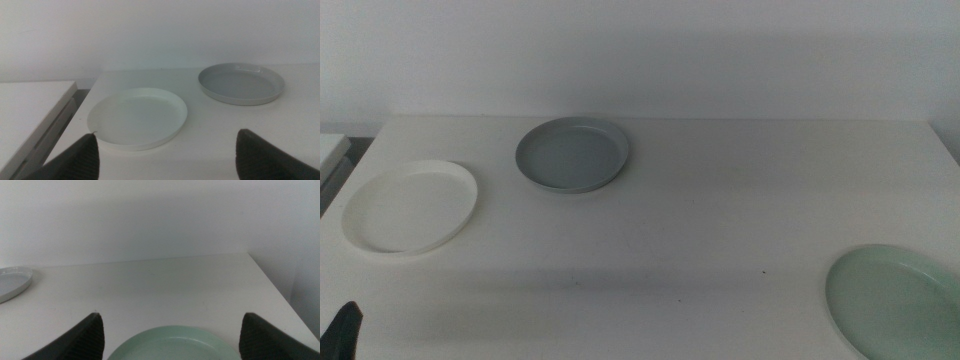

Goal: Stack the three bowls on top of each other.

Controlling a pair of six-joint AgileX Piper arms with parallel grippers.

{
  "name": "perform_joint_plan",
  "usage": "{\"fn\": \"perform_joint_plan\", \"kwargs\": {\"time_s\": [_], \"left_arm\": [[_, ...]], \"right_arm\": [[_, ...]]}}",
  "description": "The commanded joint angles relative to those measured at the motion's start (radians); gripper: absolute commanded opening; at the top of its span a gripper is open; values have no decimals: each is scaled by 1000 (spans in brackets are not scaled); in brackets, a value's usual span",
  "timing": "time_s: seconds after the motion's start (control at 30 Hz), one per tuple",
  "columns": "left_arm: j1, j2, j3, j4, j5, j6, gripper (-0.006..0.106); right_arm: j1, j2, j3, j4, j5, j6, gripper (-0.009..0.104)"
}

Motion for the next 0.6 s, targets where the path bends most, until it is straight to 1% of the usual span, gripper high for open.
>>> {"fn": "perform_joint_plan", "kwargs": {"time_s": [0.0,0.1,0.33,0.43,0.57], "left_arm": [[4,-2,0,0,-17,-21,94],[36,28,-40,0,27,-46,94],[173,443,-424,0,387,-46,94],[198,595,-565,2,513,-46,94],[201,792,-733,-8,598,-46,94]], "right_arm": [[-9,-4,4,-6,-13,-4,93],[-9,-4,4,-6,-13,-4,93],[-9,-4,4,-6,-13,-4,93],[-9,-4,4,-6,-13,-4,93],[-9,-4,4,-6,-13,-4,93]]}}
